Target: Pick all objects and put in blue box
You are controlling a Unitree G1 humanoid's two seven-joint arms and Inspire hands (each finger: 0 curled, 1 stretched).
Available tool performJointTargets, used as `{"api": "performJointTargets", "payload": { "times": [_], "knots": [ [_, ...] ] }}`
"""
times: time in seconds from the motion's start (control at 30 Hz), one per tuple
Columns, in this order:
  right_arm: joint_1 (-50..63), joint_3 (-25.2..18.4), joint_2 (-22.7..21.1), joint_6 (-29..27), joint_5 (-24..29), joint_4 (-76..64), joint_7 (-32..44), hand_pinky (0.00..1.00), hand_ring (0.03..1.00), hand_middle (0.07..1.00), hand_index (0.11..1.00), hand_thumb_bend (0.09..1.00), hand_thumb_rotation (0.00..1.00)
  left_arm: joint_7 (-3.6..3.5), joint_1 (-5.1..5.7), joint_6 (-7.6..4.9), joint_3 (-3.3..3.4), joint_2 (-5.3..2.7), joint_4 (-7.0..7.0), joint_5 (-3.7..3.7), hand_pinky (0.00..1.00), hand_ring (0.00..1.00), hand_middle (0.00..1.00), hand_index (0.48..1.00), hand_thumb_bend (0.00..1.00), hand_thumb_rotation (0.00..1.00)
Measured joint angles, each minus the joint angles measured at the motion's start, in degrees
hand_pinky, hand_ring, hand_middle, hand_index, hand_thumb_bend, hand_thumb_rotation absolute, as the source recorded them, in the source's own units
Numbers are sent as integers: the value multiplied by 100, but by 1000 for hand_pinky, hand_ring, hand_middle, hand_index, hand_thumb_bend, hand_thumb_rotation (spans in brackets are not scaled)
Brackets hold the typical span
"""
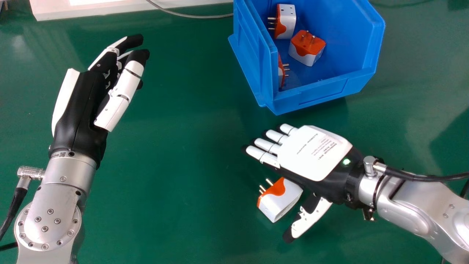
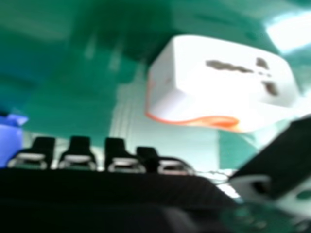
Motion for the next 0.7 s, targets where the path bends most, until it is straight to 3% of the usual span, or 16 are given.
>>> {"api": "performJointTargets", "payload": {
  "times": [0.7],
  "knots": [
    [-78, 138, -10, -89, 4, 400, -21, 976, 1000, 1000, 1000, 649, 529, -15, -1, 52, 9, 2, -31, -2, 783, 845, 832, 847, 364, 771]
  ]
}}
